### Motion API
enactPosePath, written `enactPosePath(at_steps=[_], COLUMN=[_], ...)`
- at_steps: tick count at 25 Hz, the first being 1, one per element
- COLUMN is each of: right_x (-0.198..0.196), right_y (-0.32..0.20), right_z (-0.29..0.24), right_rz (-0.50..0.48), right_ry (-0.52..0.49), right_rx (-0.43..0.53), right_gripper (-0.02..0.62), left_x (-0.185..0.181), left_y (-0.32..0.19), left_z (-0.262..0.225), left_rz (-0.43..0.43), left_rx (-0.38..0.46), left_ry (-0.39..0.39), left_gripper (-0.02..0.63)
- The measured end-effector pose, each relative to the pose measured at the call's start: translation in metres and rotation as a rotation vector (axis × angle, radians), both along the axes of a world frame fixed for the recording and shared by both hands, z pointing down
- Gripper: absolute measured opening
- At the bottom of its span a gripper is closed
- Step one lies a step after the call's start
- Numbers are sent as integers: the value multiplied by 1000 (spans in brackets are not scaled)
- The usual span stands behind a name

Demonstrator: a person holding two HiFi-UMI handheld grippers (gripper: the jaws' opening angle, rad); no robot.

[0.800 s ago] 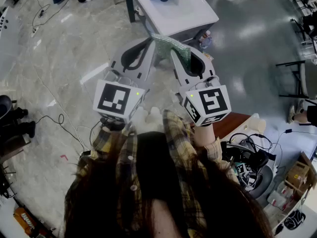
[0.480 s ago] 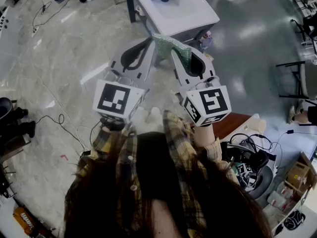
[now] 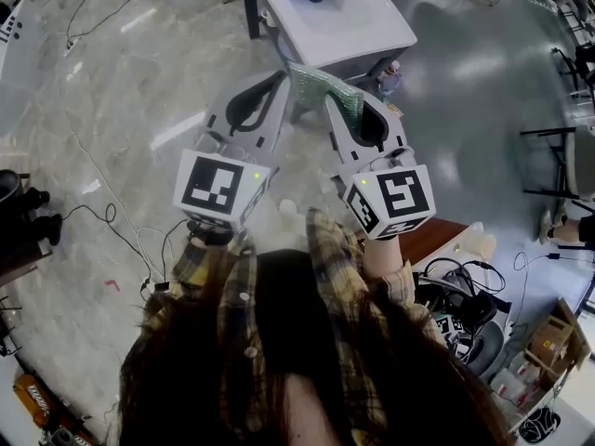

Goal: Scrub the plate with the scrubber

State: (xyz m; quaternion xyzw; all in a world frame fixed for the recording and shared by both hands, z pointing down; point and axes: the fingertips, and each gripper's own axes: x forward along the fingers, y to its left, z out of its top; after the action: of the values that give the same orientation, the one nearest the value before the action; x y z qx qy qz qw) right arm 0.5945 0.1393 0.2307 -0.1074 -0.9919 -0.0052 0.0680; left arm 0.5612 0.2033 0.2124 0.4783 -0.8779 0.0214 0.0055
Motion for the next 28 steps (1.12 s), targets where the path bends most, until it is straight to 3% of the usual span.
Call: enactPosePath(at_steps=[6, 11, 17, 28], right_x=[-8, -35, -107, -253], right_y=[-10, -16, -3, 24], right_z=[8, 10, 13, 3], right_rz=[-9, -6, -4, 115], right_ry=[16, 6, 0, -13], right_rx=[-15, -26, -31, -38], right_gripper=[92, 92, 94, 94], left_x=[-8, -40, -113, -259], left_y=[-3, -3, 7, 21], left_z=[5, 5, 6, 2], left_rz=[-25, -36, -15, 132], left_rx=[-16, -18, -25, -37], left_ry=[8, -4, -13, -19], left_gripper=[14, 15, 14, 15])
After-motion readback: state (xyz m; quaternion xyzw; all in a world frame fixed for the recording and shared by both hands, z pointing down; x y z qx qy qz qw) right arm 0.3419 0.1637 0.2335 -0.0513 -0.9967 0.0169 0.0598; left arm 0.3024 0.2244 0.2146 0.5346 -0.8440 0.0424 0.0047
